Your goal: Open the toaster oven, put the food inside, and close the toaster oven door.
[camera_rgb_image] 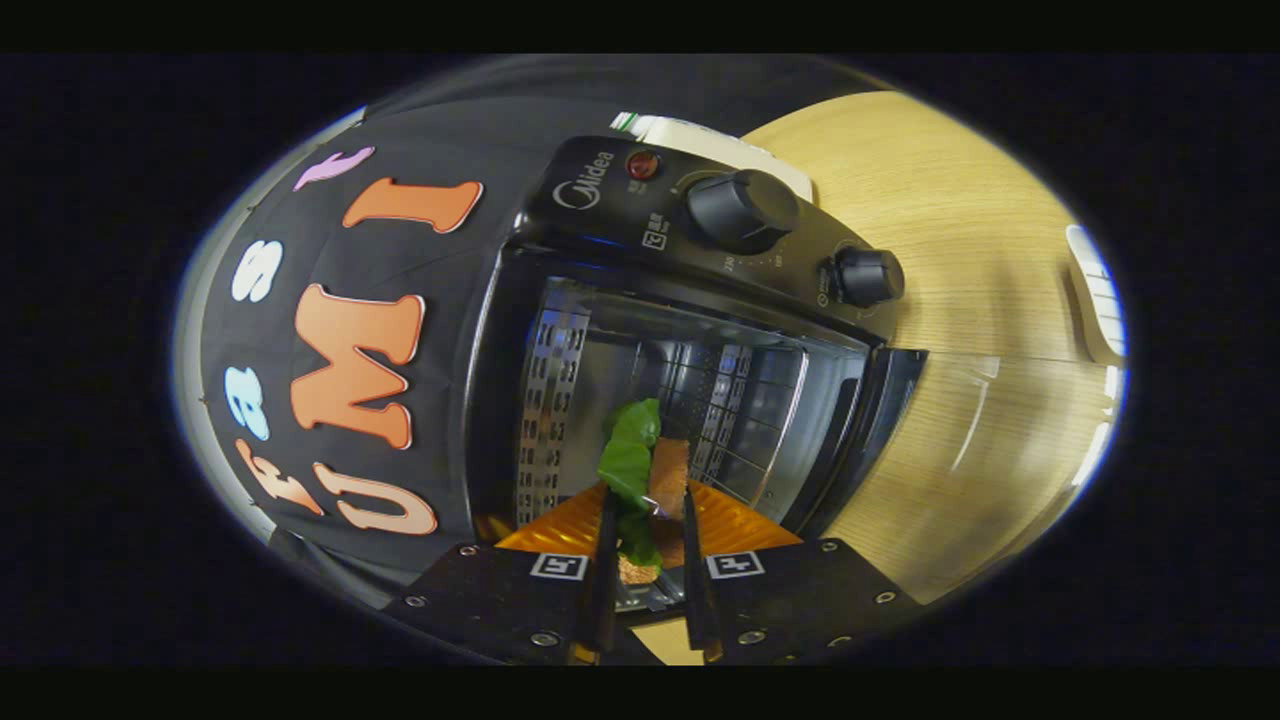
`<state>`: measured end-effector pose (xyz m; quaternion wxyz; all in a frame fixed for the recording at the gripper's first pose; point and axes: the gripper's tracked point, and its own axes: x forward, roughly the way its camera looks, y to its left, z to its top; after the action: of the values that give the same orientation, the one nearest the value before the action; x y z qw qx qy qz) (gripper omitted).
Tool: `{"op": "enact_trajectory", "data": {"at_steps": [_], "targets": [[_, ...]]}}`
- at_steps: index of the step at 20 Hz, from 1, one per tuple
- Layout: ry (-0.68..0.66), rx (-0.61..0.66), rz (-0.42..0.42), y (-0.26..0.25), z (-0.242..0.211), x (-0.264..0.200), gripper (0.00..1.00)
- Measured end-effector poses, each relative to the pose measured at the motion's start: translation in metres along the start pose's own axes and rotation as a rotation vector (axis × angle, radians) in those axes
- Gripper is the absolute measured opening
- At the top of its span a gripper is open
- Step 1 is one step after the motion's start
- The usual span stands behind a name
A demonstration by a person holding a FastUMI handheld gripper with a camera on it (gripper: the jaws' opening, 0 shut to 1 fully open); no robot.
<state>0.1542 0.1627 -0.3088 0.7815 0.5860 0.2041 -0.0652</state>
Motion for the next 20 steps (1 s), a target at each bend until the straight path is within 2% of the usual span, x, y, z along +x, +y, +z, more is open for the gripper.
{"op": "enact_trajectory", "data": {"at_steps": [4, 6, 7, 10, 15, 20], "targets": [[-0.011, 0.016, -0.043, -0.006, 0.001, 0.0, 0.33], [-0.018, 0.0, -0.085, -0.013, 0.004, -0.001, 0.42], [-0.019, -0.007, -0.092, -0.014, 0.007, -0.003, 0.51], [-0.009, -0.031, -0.135, -0.021, 0.007, -0.019, 0.61], [0.0, -0.063, -0.16, -0.029, 0.009, -0.03, 0.96], [0.006, -0.09, -0.174, -0.03, 0.006, -0.047, 0.99]]}}
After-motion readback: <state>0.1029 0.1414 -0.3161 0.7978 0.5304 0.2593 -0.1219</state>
